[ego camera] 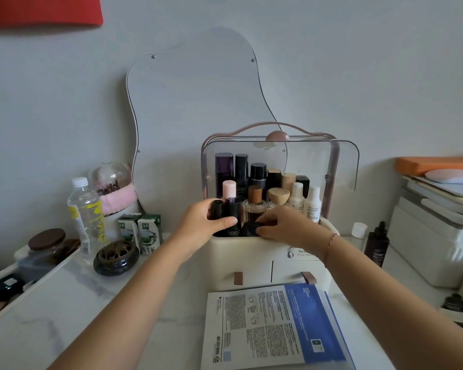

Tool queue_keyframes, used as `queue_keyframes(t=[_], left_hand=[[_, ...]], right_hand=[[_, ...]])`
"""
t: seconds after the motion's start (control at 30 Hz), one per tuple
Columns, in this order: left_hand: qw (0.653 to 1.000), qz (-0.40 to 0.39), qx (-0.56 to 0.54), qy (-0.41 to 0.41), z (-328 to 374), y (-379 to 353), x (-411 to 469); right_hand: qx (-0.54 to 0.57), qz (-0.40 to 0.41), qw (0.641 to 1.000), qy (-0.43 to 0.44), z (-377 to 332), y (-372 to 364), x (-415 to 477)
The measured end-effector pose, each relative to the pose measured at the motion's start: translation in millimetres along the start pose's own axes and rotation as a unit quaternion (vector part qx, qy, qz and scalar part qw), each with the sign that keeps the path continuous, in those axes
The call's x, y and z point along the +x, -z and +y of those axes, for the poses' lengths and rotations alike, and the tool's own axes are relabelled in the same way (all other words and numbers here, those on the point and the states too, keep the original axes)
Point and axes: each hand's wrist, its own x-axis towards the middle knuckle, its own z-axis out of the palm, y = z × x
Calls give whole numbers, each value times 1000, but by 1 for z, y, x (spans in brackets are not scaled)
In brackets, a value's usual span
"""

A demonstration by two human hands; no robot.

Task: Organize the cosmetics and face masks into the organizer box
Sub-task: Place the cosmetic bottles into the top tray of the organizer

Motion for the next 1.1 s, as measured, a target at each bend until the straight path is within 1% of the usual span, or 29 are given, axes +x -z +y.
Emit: queue_keyframes(t=[0.1,0.2,0.27,0.33,0.4,0.43,0.47,0.5,0.53,0.57,0.63,0.73,0.83,0.9,1.03,1.1], left_hand=[[1000,17,9,-2,-3,-1,-1],[999,39,25,-11,-3,-2,-4],[998,61,22,-12,-2,-3,-8],[994,105,14,-21,-2,-6,-17],[978,191,28,-79,-2,-11,-36],[962,237,45,-129,-3,-16,-48],[944,267,72,-181,-4,-23,-61],[929,271,105,-228,-4,-31,-71],[920,252,138,-268,-5,-40,-78],[914,218,169,-298,-5,-51,-82],[909,151,220,-321,-7,-69,-84],[901,109,292,-301,-11,-83,-79],[901,88,332,-266,-21,-83,-74],[895,80,348,-265,-26,-82,-72],[901,93,334,-259,-28,-84,-70],[902,103,335,-253,-28,-87,-69]], right_hand=[[51,71,996,3,4,-4,-6],[112,135,984,18,5,-5,-22],[146,195,969,32,10,-5,-38],[181,288,940,29,25,-2,-56],[198,391,899,-1,51,5,-73],[196,438,877,-28,67,9,-79],[188,477,856,-62,84,13,-83],[179,503,839,-101,103,17,-84],[178,514,827,-140,121,20,-84],[188,509,822,-174,138,22,-81],[224,469,825,-220,168,24,-74],[280,380,846,-248,197,24,-59],[284,312,871,-252,213,23,-47],[287,302,874,-249,220,20,-41],[331,319,857,-233,231,16,-34],[330,318,856,-237,234,14,-33]])
